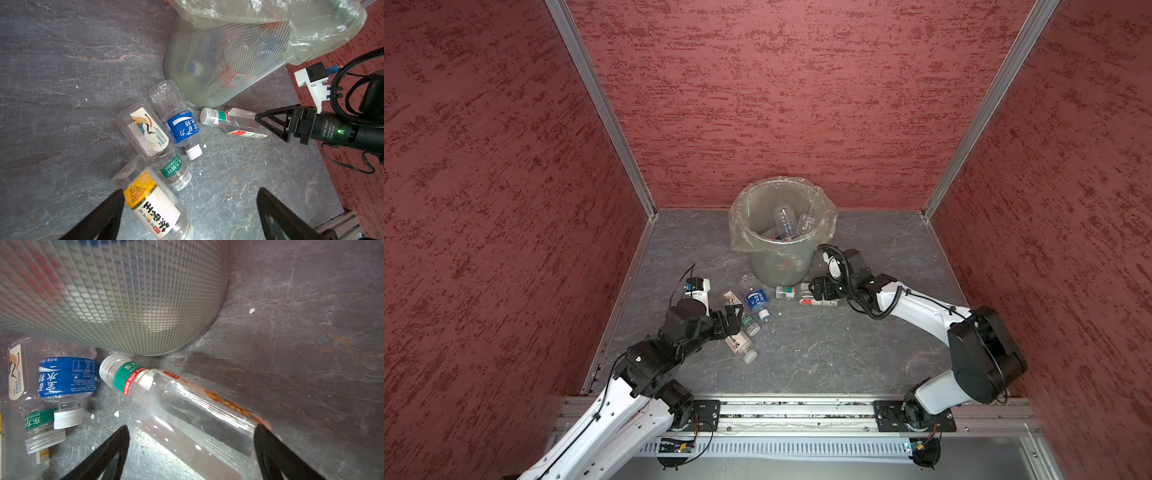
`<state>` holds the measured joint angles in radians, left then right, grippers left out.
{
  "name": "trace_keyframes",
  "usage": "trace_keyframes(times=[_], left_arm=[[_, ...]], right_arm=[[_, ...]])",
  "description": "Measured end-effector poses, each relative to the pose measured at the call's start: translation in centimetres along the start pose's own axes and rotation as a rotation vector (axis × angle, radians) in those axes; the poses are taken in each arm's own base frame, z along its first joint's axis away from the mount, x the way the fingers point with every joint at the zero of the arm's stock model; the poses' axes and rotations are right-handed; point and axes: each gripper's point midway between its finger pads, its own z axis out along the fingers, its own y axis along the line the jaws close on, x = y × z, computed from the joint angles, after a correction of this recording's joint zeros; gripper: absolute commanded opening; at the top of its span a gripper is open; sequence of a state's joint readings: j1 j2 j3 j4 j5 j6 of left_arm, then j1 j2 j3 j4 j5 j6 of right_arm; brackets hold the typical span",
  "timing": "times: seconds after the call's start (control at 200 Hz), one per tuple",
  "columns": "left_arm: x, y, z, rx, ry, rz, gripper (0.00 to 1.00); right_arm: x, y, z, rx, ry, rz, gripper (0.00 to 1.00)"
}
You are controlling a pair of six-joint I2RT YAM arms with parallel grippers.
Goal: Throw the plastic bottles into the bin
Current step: 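Lower the right gripper onto the clear green-labeled bottle beside the wastebasket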
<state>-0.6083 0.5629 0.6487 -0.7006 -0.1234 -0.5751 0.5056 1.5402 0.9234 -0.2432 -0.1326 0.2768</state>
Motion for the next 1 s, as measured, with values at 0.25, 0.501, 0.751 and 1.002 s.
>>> trace_keyframes(times=[0.25, 0.501, 0.751, 1.002], left_arm=[[0.6, 0.2, 0.4, -0.003, 0.022, 0.000, 0.99], [0.8, 0.2, 0.7, -0.011, 0.034, 0.002, 0.99], [0.9, 0.3, 0.8, -0.013, 0.039, 0.002, 0.99], [0.9, 0.2, 0.8, -0.013, 0.040, 0.002, 0.99]], right_arm=[[1.6, 0.2, -0.3, -0.033, 0.020, 0.009, 0.94], [3.7, 0.8, -1.8, -0.085, 0.045, 0.040, 0.93], [4.8, 3.4, -2.8, -0.155, 0.080, 0.027, 0.93], [5.3, 3.4, -3.1, -0.112, 0.116, -0.010, 0.95]])
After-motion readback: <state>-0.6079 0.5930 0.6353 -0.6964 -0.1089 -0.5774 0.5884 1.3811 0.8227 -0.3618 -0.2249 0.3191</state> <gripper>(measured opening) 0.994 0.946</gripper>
